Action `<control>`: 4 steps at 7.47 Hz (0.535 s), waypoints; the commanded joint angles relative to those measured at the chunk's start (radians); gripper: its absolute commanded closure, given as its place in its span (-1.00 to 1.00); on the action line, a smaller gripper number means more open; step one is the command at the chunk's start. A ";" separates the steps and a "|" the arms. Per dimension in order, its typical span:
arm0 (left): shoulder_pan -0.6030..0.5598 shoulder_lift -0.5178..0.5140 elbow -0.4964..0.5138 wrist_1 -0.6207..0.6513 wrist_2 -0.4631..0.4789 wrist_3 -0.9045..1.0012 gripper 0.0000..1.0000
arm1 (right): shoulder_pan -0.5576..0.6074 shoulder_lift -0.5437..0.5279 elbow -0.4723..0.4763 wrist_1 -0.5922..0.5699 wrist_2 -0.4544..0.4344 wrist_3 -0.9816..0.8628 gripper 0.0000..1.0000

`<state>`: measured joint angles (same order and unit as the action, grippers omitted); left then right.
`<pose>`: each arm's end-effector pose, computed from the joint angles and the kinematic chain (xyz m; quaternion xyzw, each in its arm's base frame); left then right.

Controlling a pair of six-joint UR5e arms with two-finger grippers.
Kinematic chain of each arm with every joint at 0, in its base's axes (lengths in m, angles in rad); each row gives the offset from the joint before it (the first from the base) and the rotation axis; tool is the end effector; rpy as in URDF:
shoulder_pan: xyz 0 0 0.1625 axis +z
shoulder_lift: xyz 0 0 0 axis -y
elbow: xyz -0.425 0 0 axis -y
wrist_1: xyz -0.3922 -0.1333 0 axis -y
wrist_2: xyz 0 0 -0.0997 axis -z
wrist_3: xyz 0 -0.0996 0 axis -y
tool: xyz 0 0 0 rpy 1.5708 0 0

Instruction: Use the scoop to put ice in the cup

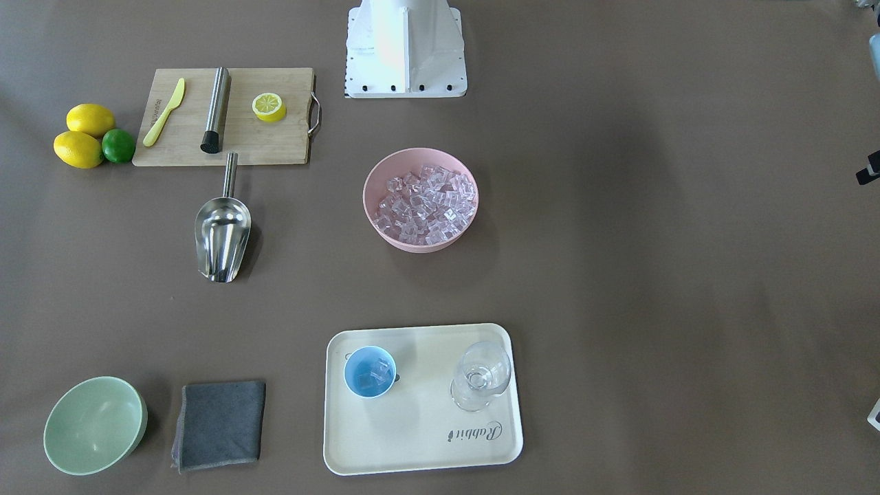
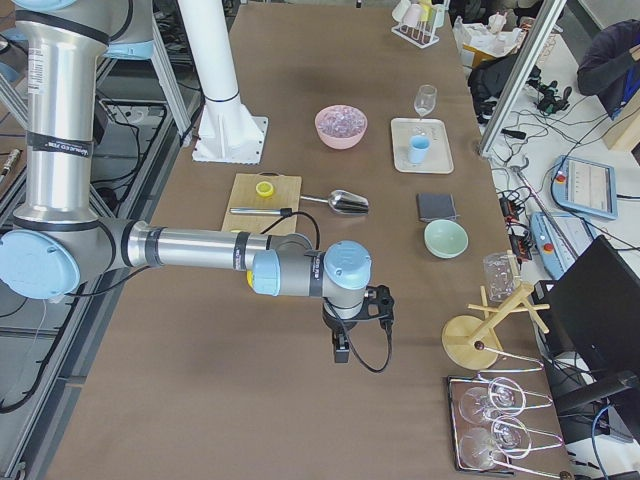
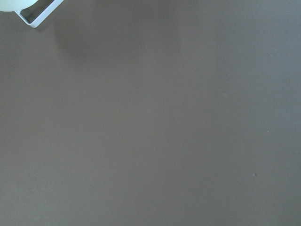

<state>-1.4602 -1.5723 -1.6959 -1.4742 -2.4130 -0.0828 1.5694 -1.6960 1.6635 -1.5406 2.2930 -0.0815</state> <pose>-0.0044 -0.4949 0.6013 -0.0258 0.4081 0.0188 0.9124 0.0668 -0.4385 0.6719 0.0131 -0.3531 -0.0384 0.9347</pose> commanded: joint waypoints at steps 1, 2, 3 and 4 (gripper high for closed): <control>0.000 0.000 0.001 0.000 0.000 0.000 -0.96 | 0.029 -0.004 -0.014 0.001 0.029 -0.001 -0.99; 0.001 0.000 -0.001 0.000 0.000 0.000 -0.96 | 0.044 -0.004 -0.013 0.001 0.046 0.015 -0.99; 0.001 0.000 0.001 0.000 0.000 0.000 -0.96 | 0.044 -0.004 -0.010 0.005 0.049 0.069 -0.99; 0.001 0.000 -0.001 0.000 0.000 0.000 -0.96 | 0.044 -0.001 -0.011 0.008 0.048 0.069 -0.99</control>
<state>-1.4592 -1.5723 -1.6955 -1.4742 -2.4129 -0.0828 1.6103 -1.6994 1.6520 -1.5376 2.3366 -0.0403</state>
